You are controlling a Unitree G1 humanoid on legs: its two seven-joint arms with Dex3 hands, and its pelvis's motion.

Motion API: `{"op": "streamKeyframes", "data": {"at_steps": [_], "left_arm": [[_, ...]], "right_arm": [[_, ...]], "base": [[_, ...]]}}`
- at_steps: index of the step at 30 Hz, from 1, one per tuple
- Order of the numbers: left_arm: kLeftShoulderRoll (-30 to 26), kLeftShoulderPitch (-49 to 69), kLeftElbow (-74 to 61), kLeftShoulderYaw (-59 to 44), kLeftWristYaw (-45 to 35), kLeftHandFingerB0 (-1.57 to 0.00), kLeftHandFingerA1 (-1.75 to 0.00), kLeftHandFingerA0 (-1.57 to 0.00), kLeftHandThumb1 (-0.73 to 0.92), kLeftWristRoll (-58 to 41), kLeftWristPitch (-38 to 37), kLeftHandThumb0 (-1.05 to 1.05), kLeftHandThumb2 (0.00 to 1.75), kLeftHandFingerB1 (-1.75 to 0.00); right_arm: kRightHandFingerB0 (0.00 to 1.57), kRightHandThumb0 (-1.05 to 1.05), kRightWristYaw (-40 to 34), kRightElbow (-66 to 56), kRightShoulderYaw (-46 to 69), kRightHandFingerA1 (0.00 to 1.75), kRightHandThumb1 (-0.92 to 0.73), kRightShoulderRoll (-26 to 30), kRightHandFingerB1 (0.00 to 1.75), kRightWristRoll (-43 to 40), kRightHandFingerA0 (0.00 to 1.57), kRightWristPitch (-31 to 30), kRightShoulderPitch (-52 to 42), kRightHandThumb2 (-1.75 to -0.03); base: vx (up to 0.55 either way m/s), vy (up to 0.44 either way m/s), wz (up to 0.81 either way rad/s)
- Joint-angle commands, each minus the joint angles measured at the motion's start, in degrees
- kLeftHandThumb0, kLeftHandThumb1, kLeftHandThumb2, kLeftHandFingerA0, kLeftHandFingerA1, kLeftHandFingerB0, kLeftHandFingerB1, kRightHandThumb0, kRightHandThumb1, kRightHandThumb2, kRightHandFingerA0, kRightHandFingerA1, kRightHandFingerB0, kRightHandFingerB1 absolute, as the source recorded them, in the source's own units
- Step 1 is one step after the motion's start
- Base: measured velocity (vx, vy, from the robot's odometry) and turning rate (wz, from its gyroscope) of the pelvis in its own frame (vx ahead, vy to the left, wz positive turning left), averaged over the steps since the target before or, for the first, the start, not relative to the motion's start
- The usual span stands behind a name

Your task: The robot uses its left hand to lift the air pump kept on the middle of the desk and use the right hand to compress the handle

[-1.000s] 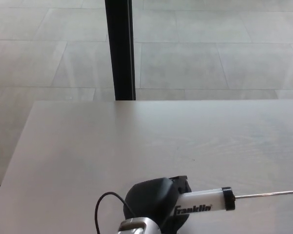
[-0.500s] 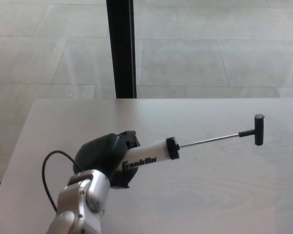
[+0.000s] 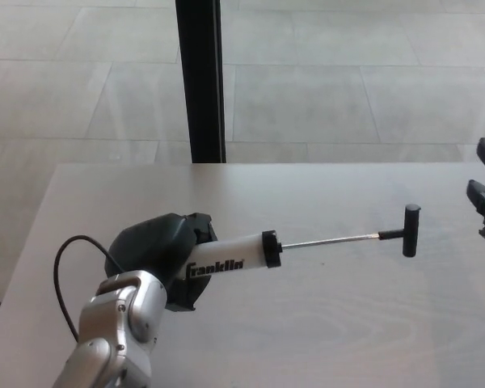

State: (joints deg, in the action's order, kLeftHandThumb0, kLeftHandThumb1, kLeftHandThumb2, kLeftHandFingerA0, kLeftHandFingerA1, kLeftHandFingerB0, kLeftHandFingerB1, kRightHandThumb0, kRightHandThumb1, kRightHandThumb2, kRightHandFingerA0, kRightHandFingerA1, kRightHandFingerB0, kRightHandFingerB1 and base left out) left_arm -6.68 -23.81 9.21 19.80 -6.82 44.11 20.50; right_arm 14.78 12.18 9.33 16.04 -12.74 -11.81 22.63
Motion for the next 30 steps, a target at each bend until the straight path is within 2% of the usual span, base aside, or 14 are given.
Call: {"op": "streamKeyframes", "data": {"at_steps": [1, 6, 7, 9, 10, 11, 12, 13, 14, 17, 18, 26, 27, 30], "left_arm": [[-0.85, -0.38, 0.51, 0.32, 0.52, -0.78, -1.75, -0.92, 0.52, -0.27, 1.14, -0.18, 1.21, -1.43], [-0.37, -1.22, 1.25, -0.05, 1.48, -0.78, -1.75, -0.91, 0.51, -0.51, 1.39, -0.19, 1.19, -1.46], [0.01, -1.08, 1.07, -0.54, 2.32, -0.92, -1.39, -1.19, 0.51, -0.87, 1.23, -0.24, 1.15, -1.18], [0.55, -1.30, 0.81, -1.40, 2.77, -0.96, -1.43, -1.23, 0.50, -1.60, 1.25, -0.24, 1.17, -1.24], [0.83, -1.43, 0.66, -1.81, 2.68, -0.79, -1.75, -0.94, 0.54, -1.91, 1.62, -0.17, 1.15, -1.47], [1.22, -1.67, 0.23, -2.48, 2.79, -0.88, -1.39, -1.21, 0.56, -2.42, 1.82, -0.26, 1.14, -1.13], [1.39, -1.79, 0.18, -2.71, 2.86, -0.88, -1.39, -1.21, 0.56, -2.55, 1.81, -0.26, 1.14, -1.13], [1.91, -2.10, 0.01, -3.18, 3.09, -0.86, -1.38, -1.23, 0.56, -2.77, 2.12, -0.25, 1.14, -1.09], [2.00, -2.34, -0.16, -3.42, 3.20, -0.86, -1.38, -1.21, 0.56, -2.83, 1.96, -0.25, 1.14, -1.09], [2.46, -2.85, -0.13, -3.78, 3.15, -0.91, -1.41, -1.22, 0.56, -2.72, 2.51, -0.27, 1.13, -1.20], [2.50, -2.90, -0.17, -3.72, 3.23, -0.77, -1.75, -0.94, 0.60, -2.57, 2.62, -0.20, 1.02, -1.39], [2.87, -3.67, 0.56, -4.16, 3.79, -0.79, -1.75, -0.91, 0.62, -3.43, 3.12, -0.18, 0.98, -1.25], [2.90, -3.77, 0.59, -4.10, 3.64, -0.76, -1.75, -0.89, 0.61, -3.40, 3.50, -0.18, 0.99, -1.33], [3.14, -3.75, 0.93, -3.65, 4.03, -0.78, -1.75, -0.90, 0.57, -3.25, 3.66, -0.17, 1.07, -1.34]], "right_arm": [[0.00, -1.04, 1.50, -1.34, -2.00, 0.00, -0.92, -1.30, 0.00, -0.72, 0.00, -2.18, 2.73, -1.00], [0.00, -1.04, -0.13, -1.99, -3.03, 0.00, -0.92, -3.37, 0.00, -0.37, 0.00, -3.62, 3.43, -0.96], [0.00, -1.04, -0.70, -2.31, -3.39, 0.00, -0.92, -3.86, 0.00, 0.08, 0.00, -3.73, 3.30, -1.01], [0.00, -1.05, -2.83, -3.00, -3.54, 0.00, -0.92, -5.34, 0.00, 0.39, 0.00, -5.18, 3.40, -0.94], [0.00, -1.04, -3.21, -3.22, -3.51, 0.00, -0.92, -5.84, 0.00, 0.12, 0.00, -6.19, 3.56, -0.97], [0.00, -1.03, -3.99, -3.57, -3.22, 0.00, -0.92, -7.30, 0.00, -0.53, 0.00, -6.28, 3.29, -0.95], [0.00, -1.03, -4.25, -3.68, -3.03, 0.00, -0.92, -7.86, 0.00, -0.73, 0.00, -6.19, 3.14, -0.95], [0.00, -1.05, -4.59, -3.72, -2.89, 0.13, -0.92, -8.69, 0.00, -0.86, 0.00, -6.27, 2.81, -1.37], [0.00, -1.03, -4.71, -3.84, -2.61, 0.00, -0.92, -9.48, 0.00, -1.35, 0.00, -6.71, 2.63, -1.03], [0.00, -1.03, -5.45, -4.11, -2.13, 0.00, -0.92, -11.25, 0.00, -1.51, 0.00, -6.64, 1.98, -1.01], [0.00, -1.03, -5.70, -4.12, -1.98, 0.00, -0.92, -11.61, 0.00, -1.58, 0.00, -6.55, 1.87, -1.00], [0.00, -1.02, -6.71, -4.24, -1.41, 0.00, -0.92, -13.57, 0.00, -1.21, 0.00, -6.44, 1.03, -1.02], [0.00, -1.05, -7.29, -4.02, -1.17, 0.10, -0.92, -14.01, 0.00, -1.46, 0.00, -7.02, 1.59, -1.37], [0.00, -1.05, -7.79, -3.39, -0.79, 0.08, -0.92, -14.69, 0.00, -1.76, 0.00, -7.14, 2.78, -1.36]], "base": [[0.00, 0.000, 0.00], [0.00, 0.000, 0.00], [0.00, 0.000, 0.00], [0.00, 0.000, 0.00], [0.00, 0.000, 0.00], [0.00, 0.000, 0.00], [0.00, 0.000, 0.00], [0.00, 0.000, 0.00], [0.00, 0.000, 0.00], [0.00, 0.000, 0.00], [0.00, 0.000, 0.00], [0.00, 0.000, 0.00], [0.00, 0.000, 0.00], [0.00, 0.000, 0.00]]}}
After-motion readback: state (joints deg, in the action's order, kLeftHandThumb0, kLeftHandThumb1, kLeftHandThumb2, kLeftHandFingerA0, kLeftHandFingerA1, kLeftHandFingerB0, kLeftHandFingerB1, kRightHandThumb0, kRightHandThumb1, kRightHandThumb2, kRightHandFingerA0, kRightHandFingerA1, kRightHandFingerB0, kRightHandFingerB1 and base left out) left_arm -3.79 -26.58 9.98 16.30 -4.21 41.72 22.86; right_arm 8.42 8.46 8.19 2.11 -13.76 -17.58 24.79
